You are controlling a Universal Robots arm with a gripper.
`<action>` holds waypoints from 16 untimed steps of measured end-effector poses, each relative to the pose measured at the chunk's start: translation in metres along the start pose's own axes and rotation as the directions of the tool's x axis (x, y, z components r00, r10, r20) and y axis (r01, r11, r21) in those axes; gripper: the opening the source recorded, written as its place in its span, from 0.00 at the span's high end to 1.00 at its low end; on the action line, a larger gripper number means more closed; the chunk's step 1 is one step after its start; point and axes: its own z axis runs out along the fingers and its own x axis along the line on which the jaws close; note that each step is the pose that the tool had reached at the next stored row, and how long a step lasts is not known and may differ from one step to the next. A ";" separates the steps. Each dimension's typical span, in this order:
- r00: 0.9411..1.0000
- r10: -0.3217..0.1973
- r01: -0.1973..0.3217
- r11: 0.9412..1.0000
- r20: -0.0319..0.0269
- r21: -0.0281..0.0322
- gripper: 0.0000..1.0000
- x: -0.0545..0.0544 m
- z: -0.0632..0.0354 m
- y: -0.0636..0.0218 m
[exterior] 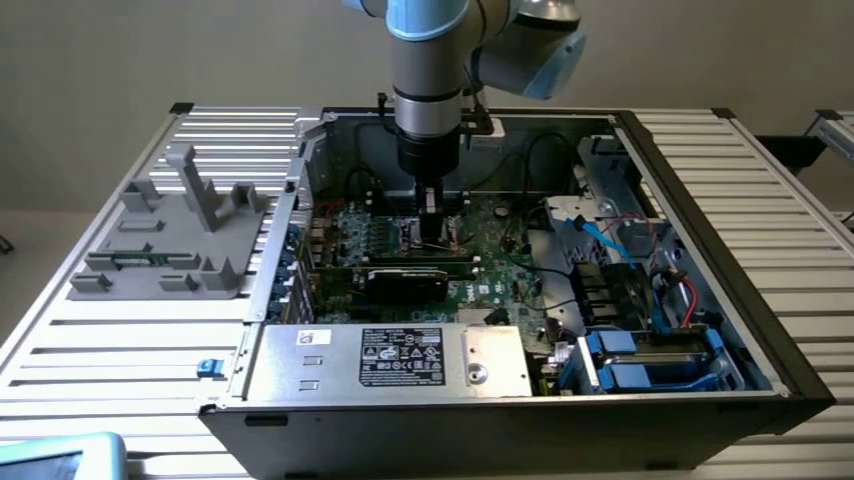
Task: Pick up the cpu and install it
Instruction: 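Place the cpu into insertion slot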
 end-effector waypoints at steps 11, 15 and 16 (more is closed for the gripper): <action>1.000 0.000 0.000 1.000 -0.006 0.000 0.44 -0.001 0.0003 0.0000; 1.000 0.000 0.000 1.000 -0.008 0.000 0.44 -0.002 0.0003 0.0000; 1.000 0.001 -0.001 1.000 -0.008 0.000 0.44 -0.002 0.0003 0.0000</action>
